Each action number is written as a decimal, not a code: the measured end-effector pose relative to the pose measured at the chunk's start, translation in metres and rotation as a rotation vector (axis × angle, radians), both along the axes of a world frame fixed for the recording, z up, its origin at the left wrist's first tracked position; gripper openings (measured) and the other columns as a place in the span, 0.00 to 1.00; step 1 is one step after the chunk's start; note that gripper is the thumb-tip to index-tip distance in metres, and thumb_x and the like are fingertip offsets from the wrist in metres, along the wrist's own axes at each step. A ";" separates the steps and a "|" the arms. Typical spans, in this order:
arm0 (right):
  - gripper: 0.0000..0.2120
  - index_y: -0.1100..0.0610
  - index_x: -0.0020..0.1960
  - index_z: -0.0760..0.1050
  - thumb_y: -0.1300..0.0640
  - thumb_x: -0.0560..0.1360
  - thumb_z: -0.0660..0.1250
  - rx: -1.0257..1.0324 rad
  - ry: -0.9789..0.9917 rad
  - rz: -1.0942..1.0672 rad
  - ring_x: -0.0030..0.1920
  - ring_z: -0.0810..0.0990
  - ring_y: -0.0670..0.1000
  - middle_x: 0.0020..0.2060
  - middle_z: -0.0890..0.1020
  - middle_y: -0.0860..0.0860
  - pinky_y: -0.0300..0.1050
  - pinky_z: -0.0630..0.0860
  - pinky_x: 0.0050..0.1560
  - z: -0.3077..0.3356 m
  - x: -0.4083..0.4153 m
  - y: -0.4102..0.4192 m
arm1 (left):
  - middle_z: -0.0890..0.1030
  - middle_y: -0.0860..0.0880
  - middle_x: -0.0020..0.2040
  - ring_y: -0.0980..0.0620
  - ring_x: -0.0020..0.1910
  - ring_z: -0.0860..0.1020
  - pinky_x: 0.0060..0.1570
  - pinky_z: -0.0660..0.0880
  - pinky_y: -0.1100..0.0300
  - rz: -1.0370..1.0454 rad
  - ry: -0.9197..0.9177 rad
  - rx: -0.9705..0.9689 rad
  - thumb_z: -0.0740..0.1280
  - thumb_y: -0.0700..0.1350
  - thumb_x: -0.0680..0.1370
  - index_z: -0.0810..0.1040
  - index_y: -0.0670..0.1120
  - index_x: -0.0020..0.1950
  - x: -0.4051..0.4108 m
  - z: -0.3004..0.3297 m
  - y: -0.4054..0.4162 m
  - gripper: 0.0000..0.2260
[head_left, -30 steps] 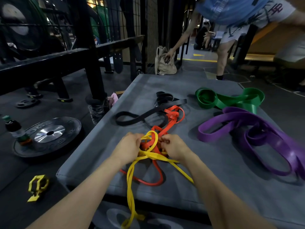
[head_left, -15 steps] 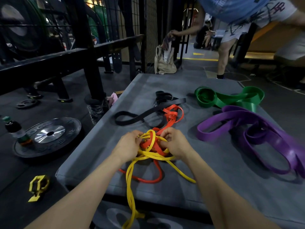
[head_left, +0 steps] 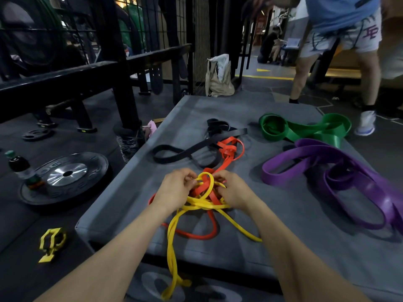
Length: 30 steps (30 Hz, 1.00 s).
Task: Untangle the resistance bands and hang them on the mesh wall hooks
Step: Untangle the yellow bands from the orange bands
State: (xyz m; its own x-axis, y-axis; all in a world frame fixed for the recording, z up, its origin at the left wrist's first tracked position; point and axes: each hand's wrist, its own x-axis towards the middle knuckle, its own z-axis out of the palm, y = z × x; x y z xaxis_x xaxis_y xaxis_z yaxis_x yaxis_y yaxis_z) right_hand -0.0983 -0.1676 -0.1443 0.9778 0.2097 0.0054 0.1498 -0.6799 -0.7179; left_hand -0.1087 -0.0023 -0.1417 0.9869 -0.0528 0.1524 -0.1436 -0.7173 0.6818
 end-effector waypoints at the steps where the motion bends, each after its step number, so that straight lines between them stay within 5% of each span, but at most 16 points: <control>1: 0.18 0.57 0.59 0.75 0.69 0.74 0.57 0.031 0.010 0.009 0.48 0.78 0.50 0.48 0.80 0.52 0.37 0.72 0.46 0.001 0.000 0.000 | 0.80 0.51 0.45 0.57 0.42 0.76 0.33 0.68 0.73 0.003 -0.002 -0.017 0.65 0.42 0.78 0.78 0.46 0.53 0.000 0.000 0.000 0.05; 5: 0.17 0.55 0.49 0.79 0.69 0.77 0.54 0.374 0.238 0.009 0.28 0.74 0.44 0.32 0.78 0.51 0.34 0.71 0.31 0.004 -0.003 -0.001 | 0.81 0.50 0.44 0.55 0.43 0.79 0.36 0.70 0.73 -0.010 -0.017 -0.070 0.66 0.41 0.77 0.77 0.48 0.49 0.001 0.000 -0.001 0.03; 12: 0.11 0.60 0.44 0.79 0.67 0.77 0.58 0.578 0.324 0.063 0.29 0.70 0.46 0.29 0.74 0.52 0.39 0.67 0.33 -0.001 0.002 -0.003 | 0.80 0.51 0.44 0.55 0.41 0.78 0.34 0.69 0.73 0.054 -0.059 -0.071 0.67 0.42 0.77 0.78 0.48 0.47 0.005 0.001 0.002 0.02; 18: 0.07 0.63 0.43 0.79 0.65 0.76 0.63 0.412 0.108 -0.008 0.24 0.71 0.41 0.25 0.74 0.48 0.36 0.69 0.29 0.008 -0.001 0.005 | 0.70 0.52 0.54 0.62 0.48 0.74 0.54 0.69 0.66 -0.021 -0.180 -0.259 0.62 0.45 0.79 0.75 0.48 0.59 -0.001 0.014 -0.011 0.10; 22: 0.07 0.61 0.42 0.79 0.67 0.75 0.63 0.319 -0.062 -0.023 0.27 0.71 0.42 0.28 0.75 0.49 0.35 0.70 0.31 0.015 0.000 0.012 | 0.75 0.55 0.52 0.56 0.55 0.74 0.57 0.70 0.61 -0.174 -0.159 -0.029 0.62 0.57 0.71 0.76 0.49 0.59 -0.001 0.011 -0.014 0.20; 25: 0.06 0.59 0.41 0.78 0.65 0.75 0.65 0.566 0.018 -0.044 0.26 0.72 0.42 0.29 0.76 0.52 0.36 0.71 0.32 0.018 -0.001 0.006 | 0.76 0.53 0.51 0.51 0.55 0.75 0.56 0.72 0.53 -0.149 -0.089 0.057 0.66 0.53 0.72 0.76 0.51 0.57 0.003 0.007 -0.006 0.15; 28: 0.09 0.59 0.41 0.77 0.65 0.77 0.62 0.939 0.094 -0.118 0.24 0.71 0.43 0.24 0.75 0.50 0.36 0.70 0.29 0.023 -0.001 -0.005 | 0.72 0.55 0.42 0.50 0.48 0.73 0.48 0.70 0.54 -0.133 -0.089 0.190 0.68 0.52 0.73 0.72 0.54 0.41 0.003 0.007 -0.001 0.05; 30: 0.10 0.59 0.41 0.76 0.65 0.78 0.60 1.183 0.138 -0.224 0.23 0.70 0.41 0.21 0.74 0.45 0.34 0.68 0.28 0.027 0.001 -0.016 | 0.69 0.54 0.37 0.48 0.43 0.71 0.42 0.68 0.54 -0.111 -0.065 0.194 0.67 0.49 0.72 0.66 0.53 0.34 0.001 0.009 -0.001 0.12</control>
